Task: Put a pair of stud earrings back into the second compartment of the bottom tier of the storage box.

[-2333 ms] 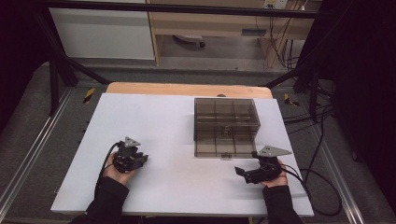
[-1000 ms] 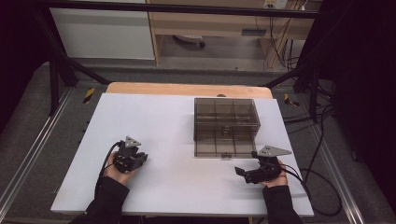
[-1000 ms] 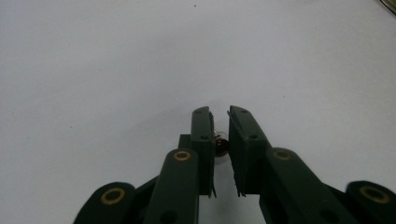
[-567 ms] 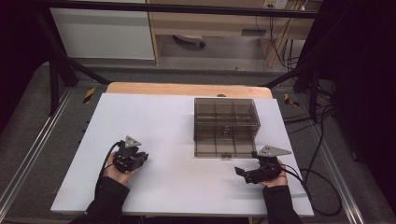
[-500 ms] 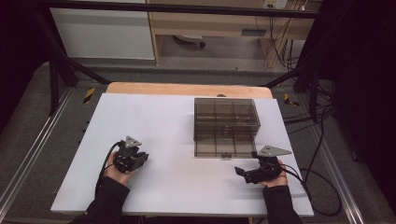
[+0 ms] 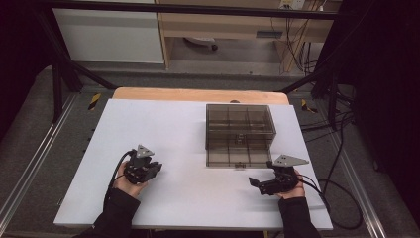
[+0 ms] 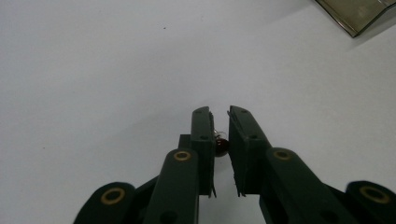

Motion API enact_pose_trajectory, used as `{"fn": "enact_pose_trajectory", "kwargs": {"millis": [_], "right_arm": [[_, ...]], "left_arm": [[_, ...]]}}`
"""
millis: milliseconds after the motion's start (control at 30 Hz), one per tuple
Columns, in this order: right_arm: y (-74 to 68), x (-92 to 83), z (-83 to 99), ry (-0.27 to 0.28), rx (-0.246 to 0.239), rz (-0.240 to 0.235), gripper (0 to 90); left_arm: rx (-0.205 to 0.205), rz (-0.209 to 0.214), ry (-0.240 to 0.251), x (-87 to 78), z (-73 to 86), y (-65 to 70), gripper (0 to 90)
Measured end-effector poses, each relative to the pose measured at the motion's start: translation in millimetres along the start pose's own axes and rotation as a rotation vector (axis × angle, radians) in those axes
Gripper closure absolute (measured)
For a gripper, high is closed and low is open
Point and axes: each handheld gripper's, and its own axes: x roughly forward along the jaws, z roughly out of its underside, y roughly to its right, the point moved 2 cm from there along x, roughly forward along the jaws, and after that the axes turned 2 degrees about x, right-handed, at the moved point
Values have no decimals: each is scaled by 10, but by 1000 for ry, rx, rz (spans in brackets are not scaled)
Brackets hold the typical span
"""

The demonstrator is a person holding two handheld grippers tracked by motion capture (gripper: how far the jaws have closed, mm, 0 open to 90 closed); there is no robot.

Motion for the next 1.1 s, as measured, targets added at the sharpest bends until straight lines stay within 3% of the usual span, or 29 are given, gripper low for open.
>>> {"fn": "enact_pose_trajectory", "kwargs": {"millis": [1100], "right_arm": [[2,4,1,1,1,1,4]], "left_arm": [[36,41,20,31,-205,226,803]]}}
